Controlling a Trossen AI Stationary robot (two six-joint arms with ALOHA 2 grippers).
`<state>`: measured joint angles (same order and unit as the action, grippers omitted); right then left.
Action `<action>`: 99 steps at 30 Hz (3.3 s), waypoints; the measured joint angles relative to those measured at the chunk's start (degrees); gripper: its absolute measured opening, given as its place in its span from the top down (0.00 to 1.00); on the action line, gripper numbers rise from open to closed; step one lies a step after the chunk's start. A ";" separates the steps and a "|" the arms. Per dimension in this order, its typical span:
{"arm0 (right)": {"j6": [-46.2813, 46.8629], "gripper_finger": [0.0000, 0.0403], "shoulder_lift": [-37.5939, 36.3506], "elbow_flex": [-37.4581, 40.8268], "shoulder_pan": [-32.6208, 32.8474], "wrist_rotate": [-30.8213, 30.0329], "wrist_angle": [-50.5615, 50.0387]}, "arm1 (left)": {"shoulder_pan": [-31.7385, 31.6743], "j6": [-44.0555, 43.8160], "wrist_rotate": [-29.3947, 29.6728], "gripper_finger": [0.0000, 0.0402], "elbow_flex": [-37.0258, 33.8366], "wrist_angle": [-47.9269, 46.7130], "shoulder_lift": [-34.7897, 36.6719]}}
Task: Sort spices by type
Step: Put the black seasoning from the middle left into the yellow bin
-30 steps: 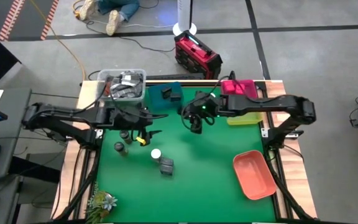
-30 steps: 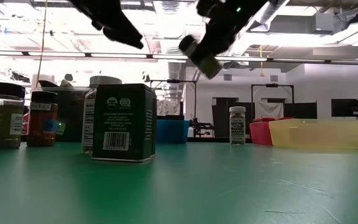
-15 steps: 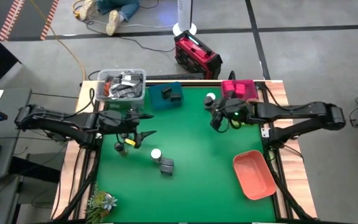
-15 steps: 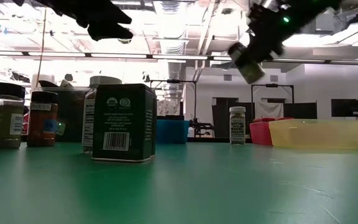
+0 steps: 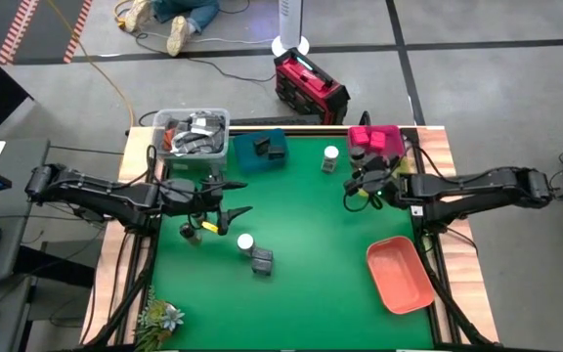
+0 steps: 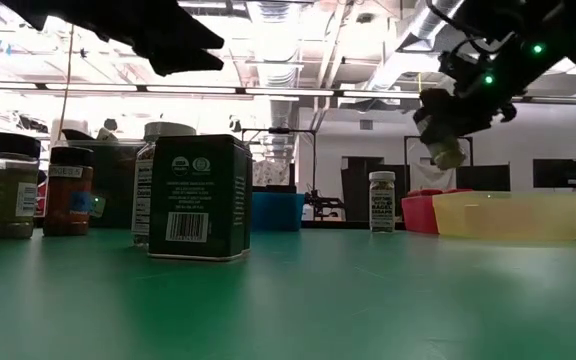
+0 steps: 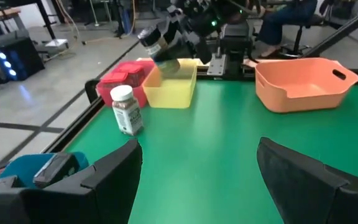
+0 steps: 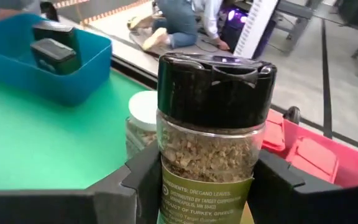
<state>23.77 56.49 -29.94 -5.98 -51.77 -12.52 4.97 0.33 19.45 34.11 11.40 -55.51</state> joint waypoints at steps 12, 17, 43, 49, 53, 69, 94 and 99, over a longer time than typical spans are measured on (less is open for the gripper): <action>8.18 0.48 -4.09 12.29 7.08 -18.63 7.43 | -0.02 4.02 0.03 0.24 0.02 4.66 0.00; 9.63 0.48 -3.98 15.34 7.75 -23.21 10.31 | -0.02 5.02 0.01 0.24 0.04 6.49 0.00; 20.92 0.37 -3.65 22.82 -1.75 -17.31 13.47 | -0.04 5.96 -0.05 0.24 0.07 6.09 0.00; 20.77 0.37 -3.65 22.82 -0.82 -16.50 12.88 | -0.04 6.55 -0.06 0.24 0.09 6.03 0.00; 20.79 0.37 -3.65 22.82 -0.55 -13.77 12.88 | -0.04 6.55 -0.05 0.24 0.11 6.03 0.00; 10.02 0.37 -3.63 22.78 0.98 -9.08 15.37 | -0.04 7.03 -0.05 0.24 0.11 6.12 0.00; -7.35 0.36 -2.61 22.73 -17.05 8.50 35.70 | -0.02 7.33 -0.05 0.24 0.11 6.43 0.00; -6.90 0.36 2.24 22.73 -18.95 9.89 36.03 | -0.04 7.31 -0.05 0.24 0.11 6.45 0.00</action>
<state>16.86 58.73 -7.20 -24.93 -41.88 23.51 4.94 7.64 19.40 34.22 17.85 -55.51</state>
